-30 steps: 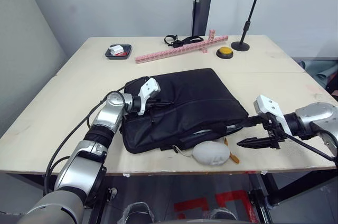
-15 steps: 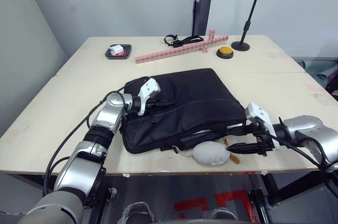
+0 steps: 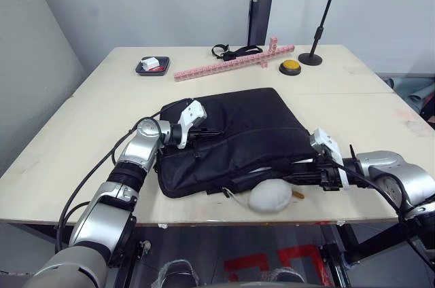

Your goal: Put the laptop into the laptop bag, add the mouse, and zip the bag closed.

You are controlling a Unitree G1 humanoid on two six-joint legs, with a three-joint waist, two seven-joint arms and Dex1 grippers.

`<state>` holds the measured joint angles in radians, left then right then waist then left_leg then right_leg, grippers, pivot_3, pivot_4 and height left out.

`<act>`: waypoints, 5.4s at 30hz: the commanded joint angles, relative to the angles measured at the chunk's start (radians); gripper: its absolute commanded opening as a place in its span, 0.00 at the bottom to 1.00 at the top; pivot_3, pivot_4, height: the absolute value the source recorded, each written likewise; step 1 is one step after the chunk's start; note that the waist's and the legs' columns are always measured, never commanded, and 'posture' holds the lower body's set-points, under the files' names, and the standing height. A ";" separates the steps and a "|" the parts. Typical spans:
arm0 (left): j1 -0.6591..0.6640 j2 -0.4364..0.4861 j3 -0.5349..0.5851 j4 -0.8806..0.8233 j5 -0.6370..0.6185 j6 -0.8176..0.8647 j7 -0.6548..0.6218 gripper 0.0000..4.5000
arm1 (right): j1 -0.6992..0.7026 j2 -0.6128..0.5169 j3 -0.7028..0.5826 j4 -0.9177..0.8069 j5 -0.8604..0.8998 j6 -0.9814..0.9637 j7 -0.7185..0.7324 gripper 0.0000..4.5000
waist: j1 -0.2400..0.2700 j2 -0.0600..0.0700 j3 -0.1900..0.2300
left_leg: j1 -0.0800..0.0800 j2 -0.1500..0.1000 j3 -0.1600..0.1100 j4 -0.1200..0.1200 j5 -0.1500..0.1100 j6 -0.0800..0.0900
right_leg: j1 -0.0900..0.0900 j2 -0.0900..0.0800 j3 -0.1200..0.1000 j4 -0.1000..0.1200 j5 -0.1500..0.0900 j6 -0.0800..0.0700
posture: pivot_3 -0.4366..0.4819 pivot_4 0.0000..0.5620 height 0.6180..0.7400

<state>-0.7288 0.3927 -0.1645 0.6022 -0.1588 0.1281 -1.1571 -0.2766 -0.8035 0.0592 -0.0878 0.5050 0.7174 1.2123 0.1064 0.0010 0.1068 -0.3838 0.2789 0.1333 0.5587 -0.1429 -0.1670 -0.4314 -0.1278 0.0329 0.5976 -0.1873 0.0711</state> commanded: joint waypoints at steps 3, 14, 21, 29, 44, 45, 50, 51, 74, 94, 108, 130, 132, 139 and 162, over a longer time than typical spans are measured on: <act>0.056 0.000 -0.062 0.055 0.069 0.037 0.007 0.00 | -0.020 -0.020 -0.045 -0.026 0.048 0.029 0.012 0.01 | 0.000 0.000 0.000 | 0.000 0.000 0.000 0.000 0.000 0.000 | 0.000 0.000 0.000 -0.001 0.000 0.000 | 0.48 0.27 1.00; 0.050 -0.002 -0.063 0.072 0.073 0.030 0.010 0.00 | -0.032 -0.067 -0.117 -0.135 0.238 0.223 0.018 0.01 | 0.000 0.000 0.000 | 0.001 0.000 0.000 -0.001 0.000 0.000 | 0.002 0.000 -0.001 -0.002 0.000 0.000 | 0.48 0.27 1.00; 0.053 -0.003 -0.063 0.070 0.074 0.030 0.013 0.00 | -0.119 0.042 -0.177 -0.112 0.351 0.349 -0.130 0.01 | 0.001 0.001 -0.001 | 0.001 0.000 0.000 -0.001 0.000 0.000 | 0.002 0.000 -0.001 -0.002 0.000 0.000 | 0.48 0.27 1.00; 0.056 0.002 -0.061 0.069 0.074 0.032 0.014 0.00 | -0.154 0.126 -0.171 -0.082 0.328 0.335 -0.261 0.01 | -0.001 0.001 -0.001 | 0.001 0.000 0.000 -0.001 0.000 -0.001 | 0.002 0.000 -0.001 -0.002 0.000 0.000 | 0.48 0.27 1.00; 0.062 0.004 -0.063 0.061 0.073 0.036 0.014 0.00 | -0.138 0.103 -0.169 -0.103 0.345 0.341 -0.244 0.59 | -0.001 0.002 -0.001 | 0.001 0.000 0.000 -0.001 0.000 -0.001 | 0.002 0.000 -0.001 -0.002 0.001 0.002 | 0.48 0.27 1.00; 0.062 0.004 -0.062 0.061 0.073 0.035 0.013 0.00 | -0.138 0.095 -0.171 -0.104 0.356 0.350 -0.235 0.63 | -0.001 0.002 -0.001 | 0.001 0.000 0.000 -0.001 0.000 -0.001 | 0.002 0.000 -0.001 -0.003 0.001 0.002 | 0.48 0.27 1.00; 0.064 0.002 -0.064 0.061 0.074 0.034 0.013 0.00 | -0.146 0.084 -0.159 -0.098 0.342 0.323 -0.226 0.66 | -0.001 0.002 -0.001 | 0.001 0.000 0.000 -0.001 0.000 -0.001 | 0.002 0.000 -0.001 -0.003 0.001 0.002 | 0.48 0.27 1.00; 0.064 0.001 -0.064 0.061 0.073 0.034 0.013 0.00 | -0.147 0.086 -0.153 -0.097 0.333 0.314 -0.228 0.66 | -0.001 0.002 -0.001 | 0.001 0.000 0.000 -0.001 0.000 -0.001 | 0.002 0.000 -0.001 -0.003 0.001 0.002 | 0.48 0.27 1.00; 0.067 0.002 -0.063 0.062 0.074 0.033 0.015 0.00 | -0.185 0.187 -0.051 -0.078 0.203 0.186 -0.282 0.66 | -0.001 0.003 -0.002 | 0.001 0.000 0.000 -0.001 0.000 -0.001 | 0.002 0.000 -0.001 -0.003 0.001 0.002 | 0.48 0.27 1.00; 0.070 0.001 -0.062 0.063 0.074 0.032 0.017 0.00 | -0.213 0.073 -0.118 -0.133 0.322 0.264 -0.174 0.66 | -0.001 0.003 -0.002 | 0.001 0.000 0.000 -0.002 0.000 -0.001 | 0.002 0.000 -0.001 -0.003 0.001 0.002 | 0.48 0.27 1.00; 0.061 0.003 -0.060 0.079 0.076 0.025 0.019 0.00 | -0.190 0.037 -0.111 -0.150 0.340 0.279 -0.134 0.66 | -0.001 0.003 -0.002 | 0.001 0.000 0.000 -0.002 0.000 -0.001 | 0.002 0.000 -0.001 -0.003 0.001 0.002 | 0.48 0.27 1.00; 0.079 0.013 -0.067 0.084 0.084 0.011 0.018 0.00 | -0.036 -0.152 0.040 -0.313 0.086 -0.104 0.086 0.92 | -0.002 0.003 -0.003 | 0.001 0.000 0.000 -0.002 0.000 -0.001 | 0.002 0.000 -0.001 -0.003 0.001 0.002 | 0.48 0.27 1.00; 0.078 0.010 -0.066 0.081 0.080 0.017 0.017 0.00 | -0.017 -0.150 0.067 -0.306 0.032 -0.176 0.098 0.99 | -0.002 0.003 -0.003 | 0.001 0.000 0.000 -0.002 0.000 -0.001 | 0.002 0.000 -0.001 -0.003 0.001 0.003 | 0.48 0.27 1.00; 0.067 0.007 -0.064 0.080 0.077 0.023 0.014 0.00 | 0.014 -0.137 0.161 -0.255 -0.146 -0.412 0.137 0.99 | -0.003 0.003 -0.004 | 0.001 0.000 0.000 -0.001 0.000 -0.001 | 0.002 0.000 -0.001 -0.003 0.001 0.003 | 0.48 0.27 1.00; 0.066 0.006 -0.071 0.082 0.081 0.022 0.010 0.00 | -0.034 -0.054 0.204 -0.140 -0.320 -0.676 0.127 0.01 | -0.006 0.003 -0.004 | 0.001 0.000 0.000 -0.001 0.000 0.000 | 0.002 0.000 -0.001 -0.003 0.001 0.003 | 0.48 0.27 1.00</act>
<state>-0.7132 0.3975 -0.1684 0.6022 -0.1538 0.1057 -1.1475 -0.3073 -0.8411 0.2991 -0.1866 0.1553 0.0257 1.3281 0.1001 0.0037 0.1031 -0.3827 0.2790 0.1331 0.5574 -0.1429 -0.1673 -0.4292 -0.1278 0.0321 0.5941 -0.1864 0.0739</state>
